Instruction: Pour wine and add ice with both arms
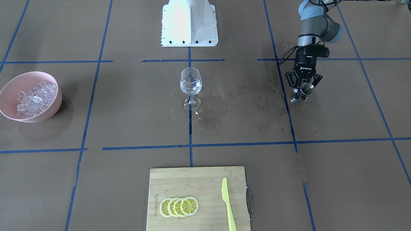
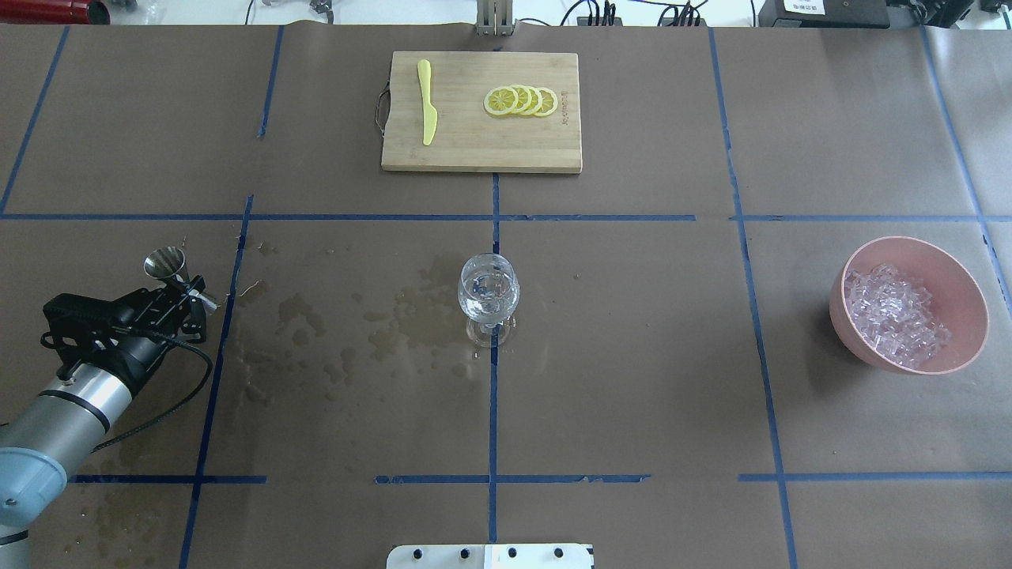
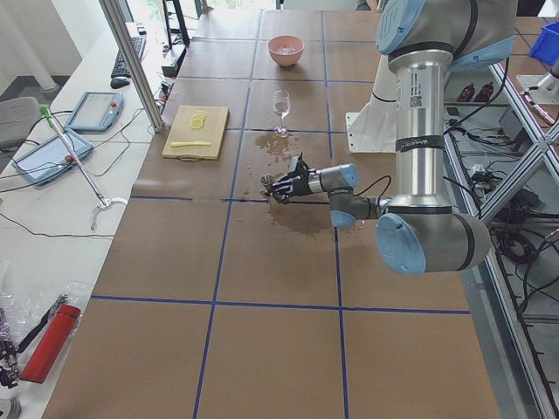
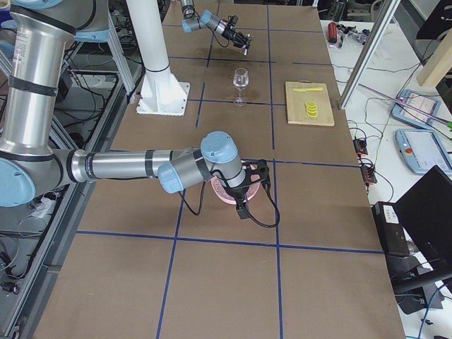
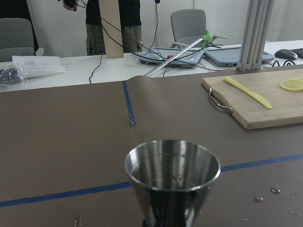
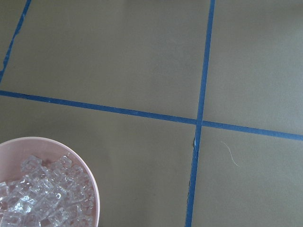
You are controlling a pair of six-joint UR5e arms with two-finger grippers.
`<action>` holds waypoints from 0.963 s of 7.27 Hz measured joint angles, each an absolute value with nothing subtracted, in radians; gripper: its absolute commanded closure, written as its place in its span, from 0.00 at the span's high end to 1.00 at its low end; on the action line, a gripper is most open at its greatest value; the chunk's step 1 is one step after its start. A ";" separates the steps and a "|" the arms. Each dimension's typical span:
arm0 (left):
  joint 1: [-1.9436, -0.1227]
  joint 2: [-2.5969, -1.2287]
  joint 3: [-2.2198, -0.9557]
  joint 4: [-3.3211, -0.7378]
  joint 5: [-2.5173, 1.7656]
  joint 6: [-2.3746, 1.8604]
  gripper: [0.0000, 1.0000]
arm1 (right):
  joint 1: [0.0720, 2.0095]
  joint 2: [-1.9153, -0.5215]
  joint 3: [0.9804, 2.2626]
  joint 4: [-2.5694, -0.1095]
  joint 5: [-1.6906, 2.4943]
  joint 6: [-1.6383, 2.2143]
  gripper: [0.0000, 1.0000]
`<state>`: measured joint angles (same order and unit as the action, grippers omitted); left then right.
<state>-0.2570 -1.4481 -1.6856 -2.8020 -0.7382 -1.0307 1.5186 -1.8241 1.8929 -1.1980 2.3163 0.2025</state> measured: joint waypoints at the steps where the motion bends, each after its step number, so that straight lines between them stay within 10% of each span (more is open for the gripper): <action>1: -0.246 -1.448 -1.659 -2.824 -0.726 -1.043 0.12 | 1.519 -1.824 1.893 -1.198 2.316 0.202 1.00; 7: -0.186 -1.451 -1.627 -2.842 -0.645 -1.099 0.18 | 1.519 -1.824 1.894 -1.197 2.316 0.201 1.00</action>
<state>-0.1864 -1.4505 -1.6275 -2.8424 -0.6446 -1.0987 1.5186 -1.8244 1.8944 -1.1965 2.3163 0.2009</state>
